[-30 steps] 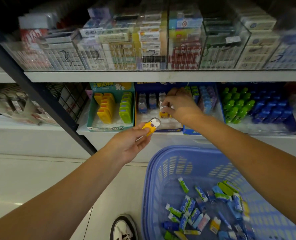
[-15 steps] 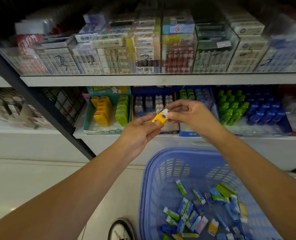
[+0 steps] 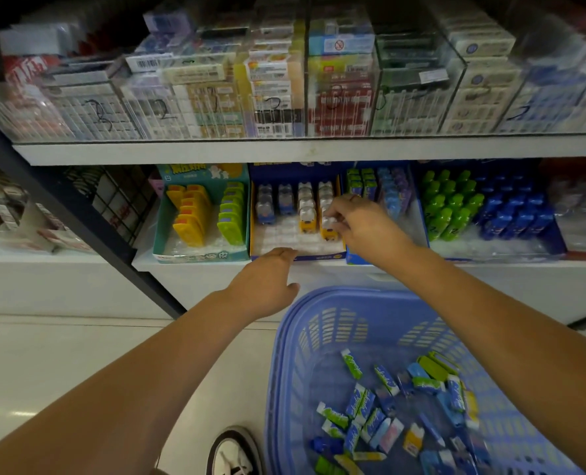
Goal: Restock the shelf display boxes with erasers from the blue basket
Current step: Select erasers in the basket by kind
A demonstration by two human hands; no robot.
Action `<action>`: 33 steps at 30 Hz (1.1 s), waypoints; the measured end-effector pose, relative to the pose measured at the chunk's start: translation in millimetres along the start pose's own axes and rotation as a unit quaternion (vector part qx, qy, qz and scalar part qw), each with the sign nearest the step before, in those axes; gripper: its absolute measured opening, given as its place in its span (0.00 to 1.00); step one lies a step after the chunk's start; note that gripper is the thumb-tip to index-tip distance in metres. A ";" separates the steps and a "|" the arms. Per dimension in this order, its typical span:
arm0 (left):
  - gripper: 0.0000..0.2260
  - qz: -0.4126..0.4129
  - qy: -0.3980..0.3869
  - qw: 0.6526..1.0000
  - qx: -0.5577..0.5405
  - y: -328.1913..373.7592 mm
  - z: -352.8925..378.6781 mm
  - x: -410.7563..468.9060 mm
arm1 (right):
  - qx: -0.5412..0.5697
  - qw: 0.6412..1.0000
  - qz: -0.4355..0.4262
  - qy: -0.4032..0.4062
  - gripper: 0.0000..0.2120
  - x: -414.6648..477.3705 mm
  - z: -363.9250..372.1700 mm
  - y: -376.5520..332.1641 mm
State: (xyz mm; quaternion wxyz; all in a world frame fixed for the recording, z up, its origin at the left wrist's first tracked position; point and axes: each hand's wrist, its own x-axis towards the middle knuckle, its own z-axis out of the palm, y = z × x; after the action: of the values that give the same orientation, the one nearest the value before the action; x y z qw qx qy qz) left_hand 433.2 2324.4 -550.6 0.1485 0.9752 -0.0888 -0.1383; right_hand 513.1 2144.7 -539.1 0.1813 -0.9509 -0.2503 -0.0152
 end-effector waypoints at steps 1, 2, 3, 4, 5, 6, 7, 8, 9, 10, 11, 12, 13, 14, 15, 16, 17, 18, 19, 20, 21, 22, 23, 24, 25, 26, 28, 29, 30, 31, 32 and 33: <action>0.29 0.000 0.000 1.000 0.003 0.0 -0.4 0.7 | -0.017 1.000 -0.006 -0.002 0.11 0.4 2.2 -1.0; 0.30 -0.001 -0.003 1.000 0.006 -0.2 -0.9 1.5 | -0.028 1.000 -0.013 -0.002 0.12 0.6 3.5 -1.4; 0.30 -0.001 -0.007 1.000 0.009 -0.3 -1.6 1.6 | -0.030 0.999 -0.014 -0.003 0.12 0.9 3.8 -1.5; 0.30 0.000 -0.013 1.000 0.012 -0.2 -2.2 1.2 | -0.030 0.999 -0.010 -0.007 0.12 1.3 3.3 -1.3; 0.30 0.000 -0.016 1.000 0.014 0.4 -3.0 0.2 | -0.035 0.999 -0.003 -0.012 0.13 2.6 2.2 -1.8; 0.30 -0.001 -0.015 1.000 0.014 1.7 -3.6 -1.7 | -0.041 0.999 0.004 -0.016 0.13 3.3 0.3 -2.9; 0.29 0.000 -0.005 1.000 0.011 4.4 -3.7 -4.5 | -0.040 0.999 0.013 -0.018 0.14 2.9 -2.6 -4.8; 0.27 0.006 0.021 1.000 0.004 8.4 -3.1 -8.1 | -0.030 0.999 0.018 -0.021 0.15 1.0 -6.0 -7.7; 0.25 0.020 0.059 0.998 -0.005 14.2 -1.7 -11.9 | -0.013 1.000 0.016 -0.023 0.18 -3.3 -9.4 -10.0; 0.22 0.041 0.099 0.994 -0.018 21.8 0.5 -15.7 | 0.002 1.000 0.007 -0.015 0.20 -11.0 -12.8 -11.6; 0.19 0.064 0.128 0.989 -0.037 30.8 4.1 -19.9 | 0.015 1.000 -0.006 0.002 0.21 -22.4 -14.9 -12.3; 0.16 0.083 0.138 0.985 -0.058 40.4 10.3 -23.7 | 0.040 0.999 -0.011 0.026 0.20 -35.8 -15.0 -11.3; 0.13 0.097 0.129 0.984 -0.075 49.2 19.9 -27.2 | 0.071 0.997 -0.008 0.039 0.17 -51.5 -13.3 -8.2; 0.11 0.105 0.101 0.986 -0.083 56.8 32.8 -31.0 | 0.093 0.995 -0.001 0.030 0.13 -69.1 -7.1 -1.7; 0.10 0.102 0.051 0.991 -0.077 62.7 47.8 -34.8 | 0.093 0.995 0.015 -0.014 0.10 -87.4 2.8 6.9; 0.10 0.091 -0.016 0.994 -0.056 67.2 63.8 -38.0 | 0.068 0.992 0.038 -0.098 0.09 -106.5 15.1 16.3; 0.11 0.079 -0.085 0.993 -0.029 70.7 79.8 -41.0 | 0.029 0.976 0.060 -0.209 0.08 -126.4 30.3 26.2; 0.12 0.069 -0.145 0.987 -0.006 73.1 95.7 -43.6 | -0.004 0.945 0.074 -0.318 0.06 -146.7 45.6 34.8; 0.13 0.063 -0.191 0.980 0.005 75.8 110.7 -45.2 | -0.021 0.913 0.084 -0.399 0.06 -166.3 62.7 44.9; 0.12 0.060 -0.224 0.973 0.008 78.6 125.0 -46.1 | -0.027 0.887 0.089 -0.452 0.05 -184.1 79.1 55.6; 0.12 0.056 -0.249 0.967 0.009 81.6 138.8 -45.8 | -0.027 0.873 0.087 -0.479 0.04 -200.5 94.3 65.7; 0.11 0.050 -0.272 0.961 0.013 84.9 152.3 -45.2 | -0.028 0.867 0.086 -0.491 0.08 -214.0 107.8 75.0; 0.12 0.042 -0.294 0.955 0.018 88.0 166.1 -44.7 | -0.021 0.867 0.092 -0.490 0.12 -226.6 118.9 83.4; 0.14 0.033 -0.317 0.947 0.024 90.4 180.6 -44.1 | -0.011 0.869 0.096 -0.485 0.14 -236.2 128.4 90.3; 0.16 0.024 -0.341 0.939 0.029 92.4 195.2 -44.2 | -0.008 0.874 0.094 -0.477 0.15 -244.1 136.1 96.1; 0.18 0.017 -0.363 0.931 0.035 92.6 209.5 -45.2 | -0.007 0.878 0.090 -0.469 0.16 -249.8 143.4 100.5; 0.18 0.006 -0.397 0.917 0.038 91.0 235.1 -46.1 | -0.007 0.884 0.099 -0.456 0.16 -255.9 155.9 108.4; 0.18 0.001 -0.412 0.911 0.034 90.1 244.7 -46.4 | 0.001 0.882 0.116 -0.456 0.15 -256.5 159.6 110.3; 0.18 -0.004 -0.423 0.906 0.028 89.1 251.7 -45.6 | -0.004 0.885 0.108 -0.453 0.14 -256.6 163.4 112.7; 0.17 -0.011 -0.430 0.903 0.021 88.8 256.1 -44.4 | -0.006 0.884 0.104 -0.456 0.14 -256.0 166.5 113.3; 0.16 -0.017 -0.432 0.902 0.013 88.3 258.8 -42.6 | -0.003 0.882 0.103 -0.459 0.14 -254.7 169.7 113.4; 0.14 -0.024 -0.432 0.902 0.003 87.4 260.9 -40.0 | 0.004 0.878 0.111 -0.466 0.14 -253.3 171.1 113.3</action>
State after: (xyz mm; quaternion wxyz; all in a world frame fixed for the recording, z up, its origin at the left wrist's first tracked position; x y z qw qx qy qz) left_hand 306.5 2181.7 -752.8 0.0892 0.8222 -0.1210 -0.5490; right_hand 335.7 1994.1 -767.4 0.0482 -0.8691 -0.1984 0.4505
